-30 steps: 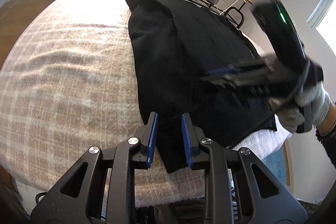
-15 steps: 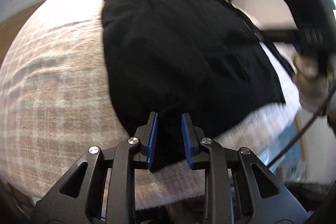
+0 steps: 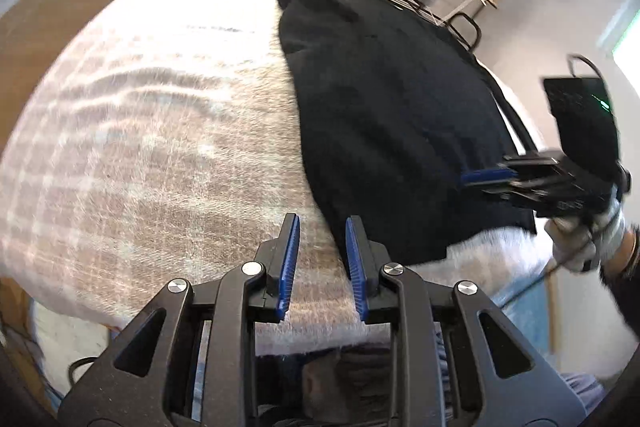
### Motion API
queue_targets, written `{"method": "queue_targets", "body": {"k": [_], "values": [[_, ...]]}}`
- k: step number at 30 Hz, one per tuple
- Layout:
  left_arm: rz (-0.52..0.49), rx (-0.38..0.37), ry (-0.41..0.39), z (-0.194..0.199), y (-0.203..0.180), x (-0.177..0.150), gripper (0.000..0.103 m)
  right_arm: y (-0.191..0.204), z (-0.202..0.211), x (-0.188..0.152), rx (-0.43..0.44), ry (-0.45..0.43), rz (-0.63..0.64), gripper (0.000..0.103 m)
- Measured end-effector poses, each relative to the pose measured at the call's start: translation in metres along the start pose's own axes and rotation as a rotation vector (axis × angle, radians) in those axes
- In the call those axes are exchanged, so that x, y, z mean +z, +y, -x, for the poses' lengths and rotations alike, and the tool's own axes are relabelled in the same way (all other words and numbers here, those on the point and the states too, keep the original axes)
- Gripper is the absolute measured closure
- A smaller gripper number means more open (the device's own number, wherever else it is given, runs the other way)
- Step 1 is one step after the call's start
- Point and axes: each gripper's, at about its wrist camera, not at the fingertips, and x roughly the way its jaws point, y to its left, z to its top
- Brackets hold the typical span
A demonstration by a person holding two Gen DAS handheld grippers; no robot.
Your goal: Fold large clothes
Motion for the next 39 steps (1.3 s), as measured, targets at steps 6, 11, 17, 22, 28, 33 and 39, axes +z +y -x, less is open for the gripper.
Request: {"method": "queue_targets", "body": {"k": [6, 11, 17, 22, 28, 33, 39], "values": [[0.060, -0.012, 0.056, -0.026, -0.005, 0.003, 0.068, -0.003, 0.027, 0.013, 0.015, -0.093, -0.028, 0.069], [0.037, -0.015, 0.024, -0.032, -0.012, 0.010, 0.068, -0.015, 0.048, 0.044, -0.018, -0.179, -0.025, 0.067], [0.026, 0.032, 0.034, -0.041, -0.013, 0.037, 0.068, -0.059, 0.065, 0.099, -0.011, -0.286, -0.099, 0.057], [0.068, 0.021, 0.075, -0.051, -0.003, 0.042, 0.067, -0.081, 0.053, 0.139, 0.021, -0.282, -0.141, 0.057], [0.112, -0.008, 0.039, -0.045, -0.003, 0.030, 0.067, -0.057, 0.017, 0.172, 0.007, -0.180, -0.069, 0.056], [0.108, -0.028, 0.041, -0.050, -0.011, 0.029, 0.095, -0.037, -0.006, 0.192, 0.008, -0.116, -0.066, 0.056], [0.111, -0.065, -0.015, -0.043, -0.017, 0.027, 0.095, -0.011, -0.038, 0.192, -0.018, 0.020, -0.059, 0.056]]}}
